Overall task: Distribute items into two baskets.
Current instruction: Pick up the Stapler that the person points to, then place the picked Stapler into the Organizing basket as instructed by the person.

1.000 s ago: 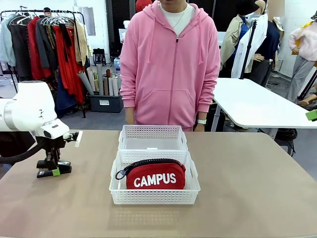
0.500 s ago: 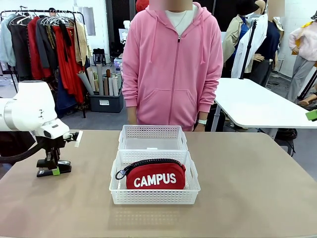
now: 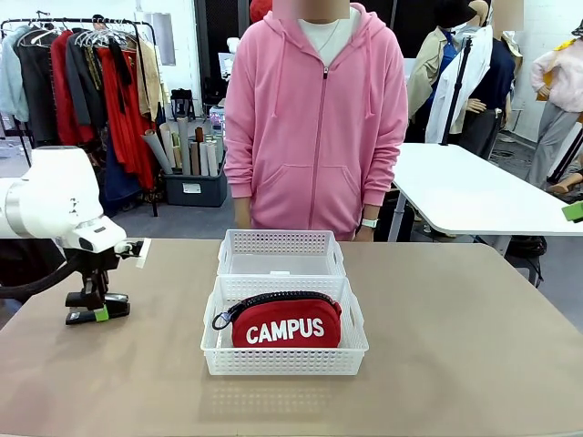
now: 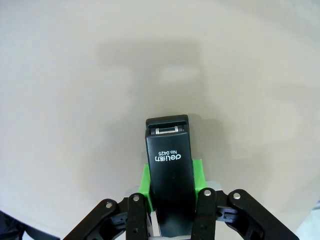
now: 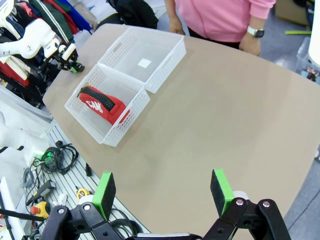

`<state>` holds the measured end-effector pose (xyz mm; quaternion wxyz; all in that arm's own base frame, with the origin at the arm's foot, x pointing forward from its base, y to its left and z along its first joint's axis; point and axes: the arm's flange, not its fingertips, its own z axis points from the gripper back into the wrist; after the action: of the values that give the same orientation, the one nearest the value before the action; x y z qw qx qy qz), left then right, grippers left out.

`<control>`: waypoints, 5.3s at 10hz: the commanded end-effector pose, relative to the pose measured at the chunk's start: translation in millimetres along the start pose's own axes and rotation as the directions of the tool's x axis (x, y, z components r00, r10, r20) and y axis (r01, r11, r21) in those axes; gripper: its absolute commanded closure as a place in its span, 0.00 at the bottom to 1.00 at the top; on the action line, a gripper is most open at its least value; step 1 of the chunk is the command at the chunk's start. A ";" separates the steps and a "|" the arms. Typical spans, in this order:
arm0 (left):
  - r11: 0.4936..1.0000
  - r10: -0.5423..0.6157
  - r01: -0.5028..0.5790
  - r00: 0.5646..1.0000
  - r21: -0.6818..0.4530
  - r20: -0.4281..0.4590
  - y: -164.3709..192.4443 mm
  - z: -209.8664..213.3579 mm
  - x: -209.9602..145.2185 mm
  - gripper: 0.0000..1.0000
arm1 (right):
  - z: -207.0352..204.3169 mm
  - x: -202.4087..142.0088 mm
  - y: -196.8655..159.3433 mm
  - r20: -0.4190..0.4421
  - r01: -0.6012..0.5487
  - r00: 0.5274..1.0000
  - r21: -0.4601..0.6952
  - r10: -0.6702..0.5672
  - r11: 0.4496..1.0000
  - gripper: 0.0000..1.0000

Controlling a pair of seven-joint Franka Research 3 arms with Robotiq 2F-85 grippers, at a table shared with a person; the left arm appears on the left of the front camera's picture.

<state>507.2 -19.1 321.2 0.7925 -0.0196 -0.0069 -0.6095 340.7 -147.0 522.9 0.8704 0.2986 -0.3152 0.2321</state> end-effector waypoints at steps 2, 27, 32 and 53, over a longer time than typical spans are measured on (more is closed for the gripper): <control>0.999 0.041 -0.041 0.999 0.006 0.005 1.2 51.7 -14.9 0.93 | 0.5 1.4 -0.4 0.013 -0.009 1.000 0.007 0.009 1.000 0.00; 0.976 0.214 -0.216 0.976 0.032 0.042 3.3 223.0 -29.8 0.93 | 0.5 1.4 -0.4 0.013 -0.009 1.000 0.007 0.009 1.000 0.00; 0.976 0.214 -0.216 0.976 0.032 0.042 3.3 223.0 -29.8 0.93 | 0.5 1.4 -0.4 0.013 -0.009 1.000 0.007 0.009 1.000 0.00; 0.999 0.045 -0.046 0.998 0.015 0.053 33.2 222.7 112.6 0.93 | 0.5 1.4 -0.4 0.013 -0.009 1.000 0.007 0.009 1.000 0.00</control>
<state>557.5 -105.2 535.7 0.8042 -0.0340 -0.0450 -0.5916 340.7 -146.9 522.9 0.8705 0.2986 -0.3149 0.2323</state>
